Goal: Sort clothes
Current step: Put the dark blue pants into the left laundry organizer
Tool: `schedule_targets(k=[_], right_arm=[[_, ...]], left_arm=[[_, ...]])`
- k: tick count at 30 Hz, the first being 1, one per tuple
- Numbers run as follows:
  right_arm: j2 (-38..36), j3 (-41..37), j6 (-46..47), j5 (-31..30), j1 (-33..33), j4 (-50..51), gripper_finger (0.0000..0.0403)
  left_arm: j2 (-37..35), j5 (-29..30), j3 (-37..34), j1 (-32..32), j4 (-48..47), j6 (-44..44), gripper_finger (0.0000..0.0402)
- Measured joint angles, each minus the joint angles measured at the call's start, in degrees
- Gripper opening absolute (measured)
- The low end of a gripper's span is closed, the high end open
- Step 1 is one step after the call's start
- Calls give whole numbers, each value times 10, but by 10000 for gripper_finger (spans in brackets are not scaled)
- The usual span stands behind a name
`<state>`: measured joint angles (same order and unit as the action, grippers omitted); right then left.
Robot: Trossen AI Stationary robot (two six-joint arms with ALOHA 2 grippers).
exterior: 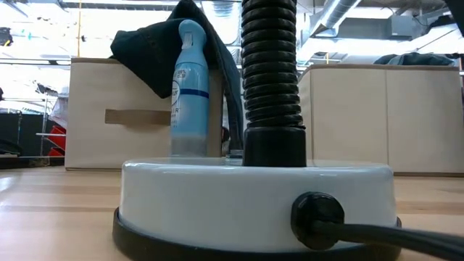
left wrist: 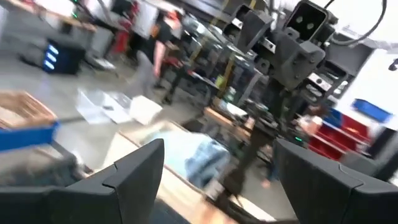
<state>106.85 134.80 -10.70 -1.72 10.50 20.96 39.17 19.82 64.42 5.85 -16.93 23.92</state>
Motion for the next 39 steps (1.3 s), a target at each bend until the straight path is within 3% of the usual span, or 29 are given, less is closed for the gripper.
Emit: schedule_targets(k=[5, 12, 15, 20, 25, 39], right_arm=[[5, 0, -15, 0, 38, -4, 227], [12, -1, -3, 19, 107, 1, 227], [10, -1, 5, 66, 140, -1, 227], [19, -18, 115, 214, 242, 10, 226], [18, -20, 137, 263, 313, 45, 226], [19, -20, 115, 275, 441, 52, 226]], left_arm=[[22, 10, 0, 30, 31, -29, 292], [41, 8, 0, 99, 52, 21, 292], [49, -2, 0, 131, 50, 65, 292], [89, 10, 0, 163, 61, 100, 292], [132, -11, 0, 196, 69, 132, 292], [223, -130, 0, 330, 198, 186, 292]])
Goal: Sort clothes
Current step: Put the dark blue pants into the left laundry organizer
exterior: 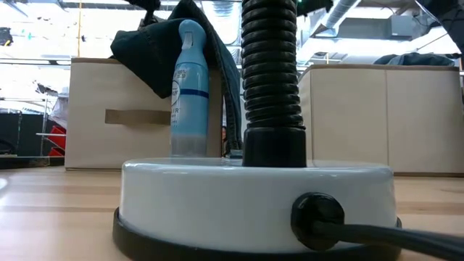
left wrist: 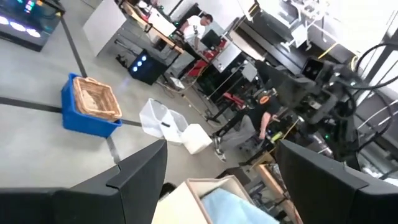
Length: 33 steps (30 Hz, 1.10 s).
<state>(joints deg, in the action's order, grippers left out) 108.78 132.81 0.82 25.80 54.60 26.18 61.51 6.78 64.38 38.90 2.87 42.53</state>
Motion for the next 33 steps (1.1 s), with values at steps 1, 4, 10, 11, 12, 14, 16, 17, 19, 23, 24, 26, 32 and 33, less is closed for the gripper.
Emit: schedule_targets(k=[1, 4, 10, 11, 12, 14, 16, 17, 19, 23, 24, 26, 32, 33], right_arm=[[0, 0, -2, 0, 12, -1, 226], [0, 0, -27, -1, 46, 1, 226], [2, 0, -77, -1, 96, 0, 226], [2, 0, -84, -1, 103, 0, 226], [3, 0, -89, -1, 110, -2, 226], [3, 0, -97, -7, 122, -11, 226], [5, 0, -94, -16, 133, -33, 226], [6, 0, -83, -16, 138, -48, 226], [11, 0, -50, -16, 147, -72, 226], [29, 0, -9, -4, 151, -93, 226], [32, 0, -4, -1, 150, -94, 226], [39, 0, -3, 11, 145, -95, 226], [51, 0, 17, 106, 114, -97, 226], [51, 0, 18, 129, 106, -98, 226]], left_arm=[[6, -13, 0, 10, 9, 4, 292], [20, -48, 0, 37, 24, 17, 292], [32, -82, 1, 67, 47, 22, 292], [33, -82, 1, 72, 47, 22, 292], [33, -83, 1, 76, 47, 23, 292], [33, -85, 1, 84, 48, 23, 292], [33, -90, 1, 92, 48, 23, 292], [33, -94, 1, 96, 48, 23, 292], [33, -96, 1, 102, 47, 25, 292], [33, -108, 1, 114, 47, 33, 292], [33, -110, 1, 116, 47, 35, 292], [33, -110, 1, 119, 49, 38, 292], [33, -111, 1, 121, 48, 38, 292], [33, -110, 1, 121, 48, 38, 292]])
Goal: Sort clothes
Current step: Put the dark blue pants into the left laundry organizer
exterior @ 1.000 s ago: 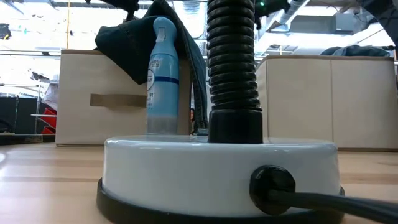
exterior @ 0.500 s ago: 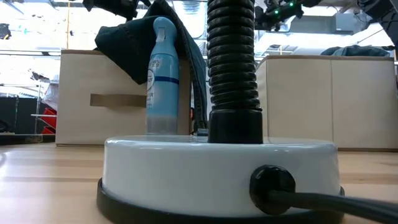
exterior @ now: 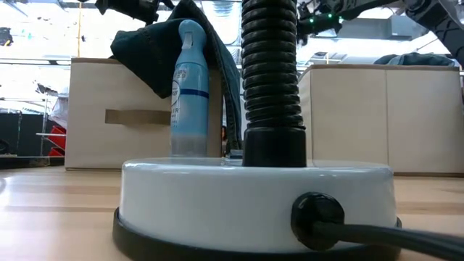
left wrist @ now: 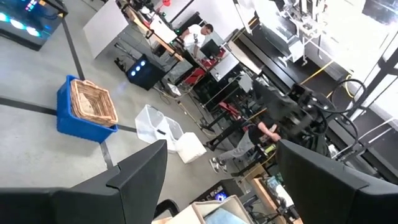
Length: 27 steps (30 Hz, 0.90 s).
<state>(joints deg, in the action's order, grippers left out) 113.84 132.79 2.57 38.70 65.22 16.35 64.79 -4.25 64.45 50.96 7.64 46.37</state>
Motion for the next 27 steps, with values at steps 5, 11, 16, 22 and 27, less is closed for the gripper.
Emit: schedule_targets(k=[5, 11, 16, 22, 27], right_arm=[[-2, 2, 54, 136, -41, -2, 226], [-3, 21, 124, 256, -121, 50, 226], [-6, 22, 125, 246, -218, 127, 222], [-8, 22, 102, 133, -331, 235, 219], [-8, 22, 102, 13, -411, 318, 219]], left_arm=[[0, -20, 0, -2, 14, -1, 292], [-4, -95, 0, -2, 52, -21, 292], [-30, -144, 0, -3, 47, -33, 292], [-115, -164, 0, -3, -10, -63, 281], [-204, -164, 0, -3, -117, -99, 264]])
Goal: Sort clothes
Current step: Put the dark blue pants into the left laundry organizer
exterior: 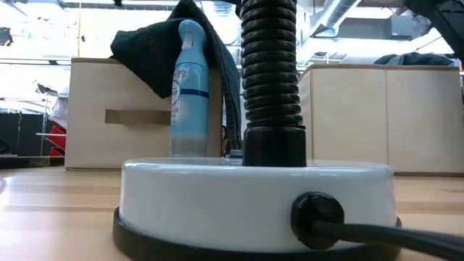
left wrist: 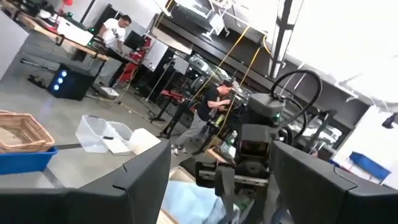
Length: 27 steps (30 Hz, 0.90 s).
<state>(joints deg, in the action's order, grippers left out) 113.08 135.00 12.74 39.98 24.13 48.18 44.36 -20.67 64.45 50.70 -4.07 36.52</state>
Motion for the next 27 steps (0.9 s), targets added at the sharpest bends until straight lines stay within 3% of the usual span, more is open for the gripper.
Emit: schedule_targets(k=[11, 15, 21, 27], right_arm=[[6, -11, 59, -171, -127, 69, 219], [15, -14, 59, -236, -154, 91, 219], [53, -14, 58, -271, -188, 85, 219], [78, -15, 58, -354, -200, 71, 218]], left_arm=[[-97, 2, 0, 0, -93, -20, 256], [-107, 2, 0, 0, -94, -22, 256], [-106, -8, 0, 0, -95, -23, 256], [-107, -20, 0, 0, -105, -27, 256]])
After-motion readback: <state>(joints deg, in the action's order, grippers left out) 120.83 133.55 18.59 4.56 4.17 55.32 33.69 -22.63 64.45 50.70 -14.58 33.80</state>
